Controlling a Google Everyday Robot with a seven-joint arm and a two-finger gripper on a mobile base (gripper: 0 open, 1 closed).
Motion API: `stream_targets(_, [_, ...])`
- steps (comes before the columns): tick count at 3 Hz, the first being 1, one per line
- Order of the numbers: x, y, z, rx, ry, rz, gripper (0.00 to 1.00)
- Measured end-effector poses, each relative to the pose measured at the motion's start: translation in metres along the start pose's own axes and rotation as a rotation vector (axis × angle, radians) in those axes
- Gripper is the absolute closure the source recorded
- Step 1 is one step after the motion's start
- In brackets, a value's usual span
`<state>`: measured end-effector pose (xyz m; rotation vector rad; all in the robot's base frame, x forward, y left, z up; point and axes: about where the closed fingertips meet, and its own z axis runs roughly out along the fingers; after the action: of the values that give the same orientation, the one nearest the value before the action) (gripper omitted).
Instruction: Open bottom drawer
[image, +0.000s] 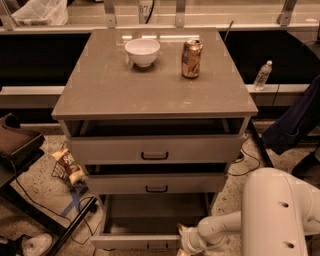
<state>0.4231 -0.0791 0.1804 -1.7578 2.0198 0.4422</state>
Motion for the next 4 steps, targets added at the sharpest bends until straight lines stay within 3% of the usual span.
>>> stream_targets(1, [0.004,0.009,0.001,-0.011,0.003,0.012,0.45])
stream_targets(2, [0.021,0.039,0.001,-0.045,0.019,0.062,0.68])
stream_targets(3, [0.020,0.039,-0.001,-0.045,0.019,0.062,0.92])
stream_targets(4, [0.032,0.080,-0.012,-0.062,0.031,0.134,1.00])
